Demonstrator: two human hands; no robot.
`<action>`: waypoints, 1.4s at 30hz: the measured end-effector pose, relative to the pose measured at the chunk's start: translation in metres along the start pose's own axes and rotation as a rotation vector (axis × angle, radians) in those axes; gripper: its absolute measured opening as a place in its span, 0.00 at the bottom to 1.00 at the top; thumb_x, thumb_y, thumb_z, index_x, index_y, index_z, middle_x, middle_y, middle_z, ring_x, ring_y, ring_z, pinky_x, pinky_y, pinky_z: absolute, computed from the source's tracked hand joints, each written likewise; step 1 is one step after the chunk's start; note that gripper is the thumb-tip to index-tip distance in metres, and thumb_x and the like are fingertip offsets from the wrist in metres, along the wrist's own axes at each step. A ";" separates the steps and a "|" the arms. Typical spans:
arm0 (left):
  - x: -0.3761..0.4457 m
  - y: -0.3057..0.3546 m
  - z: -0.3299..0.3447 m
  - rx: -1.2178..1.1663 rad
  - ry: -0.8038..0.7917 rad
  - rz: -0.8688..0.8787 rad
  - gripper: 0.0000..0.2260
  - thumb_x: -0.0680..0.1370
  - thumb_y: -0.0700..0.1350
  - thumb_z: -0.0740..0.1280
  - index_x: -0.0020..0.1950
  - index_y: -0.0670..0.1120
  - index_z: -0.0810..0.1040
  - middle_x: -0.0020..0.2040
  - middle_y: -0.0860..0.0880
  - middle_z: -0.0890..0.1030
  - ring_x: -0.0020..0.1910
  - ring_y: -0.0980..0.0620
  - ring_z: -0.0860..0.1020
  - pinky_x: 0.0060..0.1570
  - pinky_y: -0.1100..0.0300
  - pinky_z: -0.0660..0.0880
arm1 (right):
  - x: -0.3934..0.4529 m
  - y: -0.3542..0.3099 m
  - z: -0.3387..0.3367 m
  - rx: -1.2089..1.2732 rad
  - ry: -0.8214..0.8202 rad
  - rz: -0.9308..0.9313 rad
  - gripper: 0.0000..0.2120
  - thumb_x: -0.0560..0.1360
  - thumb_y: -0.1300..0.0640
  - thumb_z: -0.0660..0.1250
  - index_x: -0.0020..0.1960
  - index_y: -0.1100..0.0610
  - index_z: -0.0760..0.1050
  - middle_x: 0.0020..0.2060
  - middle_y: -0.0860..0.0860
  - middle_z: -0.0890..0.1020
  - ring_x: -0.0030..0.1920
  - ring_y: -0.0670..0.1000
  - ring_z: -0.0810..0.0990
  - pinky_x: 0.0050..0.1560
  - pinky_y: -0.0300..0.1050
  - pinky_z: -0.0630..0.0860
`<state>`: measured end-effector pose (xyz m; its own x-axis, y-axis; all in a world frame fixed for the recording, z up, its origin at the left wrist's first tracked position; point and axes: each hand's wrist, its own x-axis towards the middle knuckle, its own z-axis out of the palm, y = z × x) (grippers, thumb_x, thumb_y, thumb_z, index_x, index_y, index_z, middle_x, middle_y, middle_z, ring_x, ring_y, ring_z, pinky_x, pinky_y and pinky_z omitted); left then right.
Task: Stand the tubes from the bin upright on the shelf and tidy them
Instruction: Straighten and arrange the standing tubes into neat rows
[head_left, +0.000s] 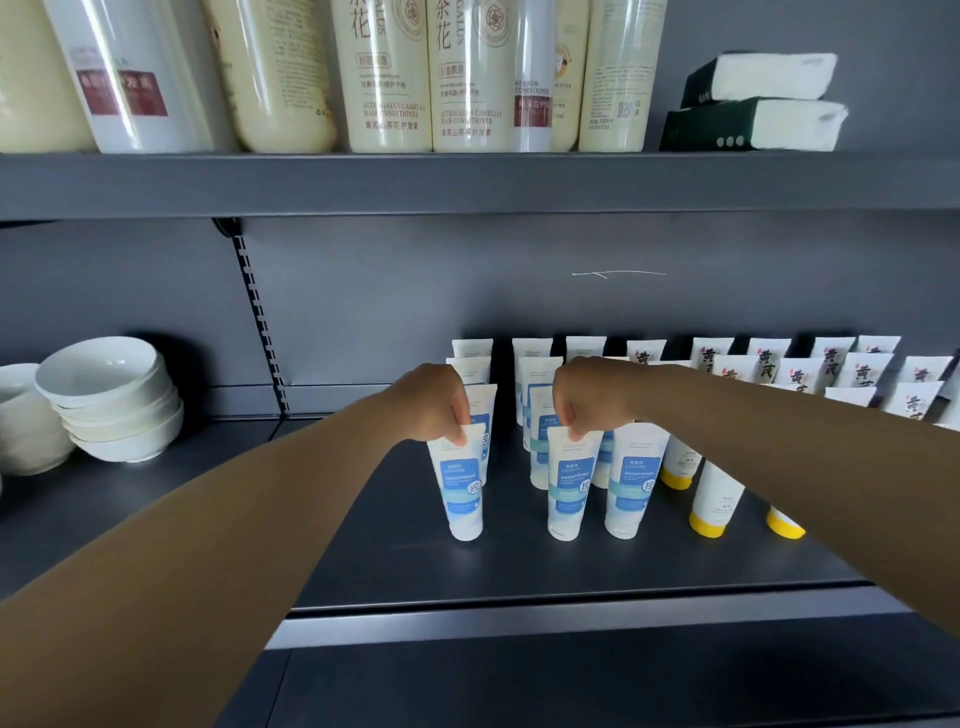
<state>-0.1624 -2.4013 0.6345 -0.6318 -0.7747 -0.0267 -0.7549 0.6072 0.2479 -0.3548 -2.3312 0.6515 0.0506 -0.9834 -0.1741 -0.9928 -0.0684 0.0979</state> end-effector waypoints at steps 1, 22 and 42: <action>0.003 0.004 0.001 -0.002 0.002 0.006 0.10 0.71 0.42 0.73 0.52 0.44 0.83 0.51 0.48 0.83 0.50 0.49 0.80 0.48 0.62 0.74 | 0.001 0.001 0.001 0.002 -0.001 -0.001 0.09 0.72 0.59 0.70 0.48 0.65 0.81 0.46 0.59 0.84 0.48 0.57 0.83 0.51 0.50 0.79; 0.019 0.015 0.016 0.074 0.019 -0.022 0.12 0.72 0.42 0.73 0.54 0.44 0.82 0.53 0.47 0.83 0.51 0.47 0.79 0.50 0.58 0.75 | -0.006 -0.008 -0.012 -0.050 -0.023 -0.030 0.15 0.74 0.58 0.69 0.30 0.55 0.70 0.25 0.44 0.72 0.27 0.42 0.69 0.36 0.39 0.72; 0.006 0.021 0.012 0.019 0.013 -0.021 0.13 0.73 0.44 0.71 0.57 0.44 0.80 0.55 0.48 0.82 0.52 0.49 0.79 0.48 0.61 0.73 | -0.015 -0.002 -0.018 0.013 0.017 -0.002 0.12 0.77 0.54 0.65 0.53 0.62 0.80 0.51 0.55 0.82 0.52 0.54 0.79 0.51 0.45 0.76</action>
<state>-0.1842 -2.3911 0.6275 -0.6136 -0.7894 -0.0185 -0.7711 0.5940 0.2292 -0.3519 -2.3193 0.6717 0.0538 -0.9860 -0.1576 -0.9941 -0.0678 0.0847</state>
